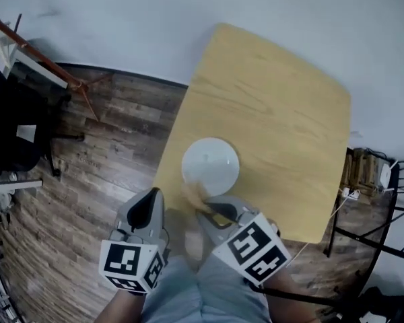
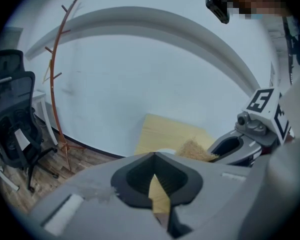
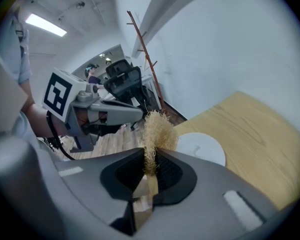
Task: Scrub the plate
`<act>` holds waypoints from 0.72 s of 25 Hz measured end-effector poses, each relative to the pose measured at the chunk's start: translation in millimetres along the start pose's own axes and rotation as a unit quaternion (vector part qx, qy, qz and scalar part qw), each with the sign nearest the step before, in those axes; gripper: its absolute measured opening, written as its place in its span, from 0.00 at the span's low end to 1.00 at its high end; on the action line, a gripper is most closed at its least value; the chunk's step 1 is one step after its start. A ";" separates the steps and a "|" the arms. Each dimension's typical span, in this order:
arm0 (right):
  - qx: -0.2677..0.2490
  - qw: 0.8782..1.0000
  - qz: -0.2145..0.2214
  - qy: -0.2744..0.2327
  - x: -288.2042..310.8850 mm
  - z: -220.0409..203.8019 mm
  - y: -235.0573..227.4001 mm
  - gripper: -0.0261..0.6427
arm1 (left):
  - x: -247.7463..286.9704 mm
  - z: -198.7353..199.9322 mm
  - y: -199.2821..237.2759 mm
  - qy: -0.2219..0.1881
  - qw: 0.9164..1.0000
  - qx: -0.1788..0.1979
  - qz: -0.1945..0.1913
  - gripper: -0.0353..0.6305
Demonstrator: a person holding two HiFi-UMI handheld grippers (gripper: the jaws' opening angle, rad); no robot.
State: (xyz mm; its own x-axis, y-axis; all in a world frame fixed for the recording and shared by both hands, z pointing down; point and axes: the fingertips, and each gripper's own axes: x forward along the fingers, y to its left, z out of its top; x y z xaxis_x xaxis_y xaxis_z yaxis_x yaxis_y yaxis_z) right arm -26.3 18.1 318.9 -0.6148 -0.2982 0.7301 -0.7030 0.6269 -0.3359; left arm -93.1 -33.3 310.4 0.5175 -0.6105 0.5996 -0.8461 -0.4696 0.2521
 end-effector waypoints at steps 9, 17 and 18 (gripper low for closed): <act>-0.026 0.965 -0.105 -0.238 -91.9 112.4 12.9 0.10 | -48.6 123.2 -22.9 -0.165 0.982 0.067 -0.056 0.08; -0.073 0.857 -0.282 -0.425 -182.7 177.7 66.7 0.10 | -133.8 209.4 -59.8 -0.317 0.927 0.155 -0.126 0.08; -0.077 0.847 -0.303 -0.430 -186.0 176.7 72.2 0.10 | -142.1 209.8 -63.4 -0.330 0.921 0.162 -0.132 0.08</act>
State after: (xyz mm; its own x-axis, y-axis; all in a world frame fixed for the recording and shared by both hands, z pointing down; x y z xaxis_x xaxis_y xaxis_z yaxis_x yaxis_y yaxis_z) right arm -25.9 -8.4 53.7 -0.2376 -0.9712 0.0159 -0.9683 0.2381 0.0752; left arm -86.2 -50.6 49.9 0.7552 -0.6518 -0.0694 -0.6522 -0.7578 0.0194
